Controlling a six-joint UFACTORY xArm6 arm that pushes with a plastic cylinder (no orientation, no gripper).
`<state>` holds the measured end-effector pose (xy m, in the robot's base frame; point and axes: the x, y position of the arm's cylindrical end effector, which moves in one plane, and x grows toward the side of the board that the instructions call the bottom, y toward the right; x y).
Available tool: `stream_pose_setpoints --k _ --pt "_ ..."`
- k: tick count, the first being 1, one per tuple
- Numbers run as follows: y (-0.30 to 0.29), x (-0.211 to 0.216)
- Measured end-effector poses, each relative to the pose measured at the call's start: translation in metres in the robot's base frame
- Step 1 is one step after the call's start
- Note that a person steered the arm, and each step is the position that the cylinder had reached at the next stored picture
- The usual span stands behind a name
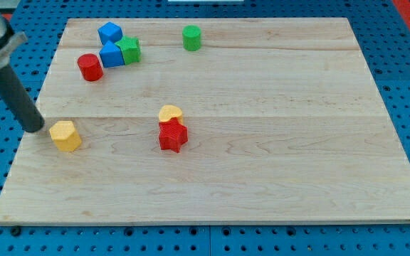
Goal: Move the yellow hexagon closer to red star
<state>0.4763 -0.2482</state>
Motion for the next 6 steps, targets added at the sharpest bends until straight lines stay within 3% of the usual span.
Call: stream_pose_setpoints --k 1,2,3,4,6 --pt "0.084 0.017" --pt "0.133 0.022" --pt "0.119 0.058" --pt "0.162 0.088" --pt "0.185 0.062"
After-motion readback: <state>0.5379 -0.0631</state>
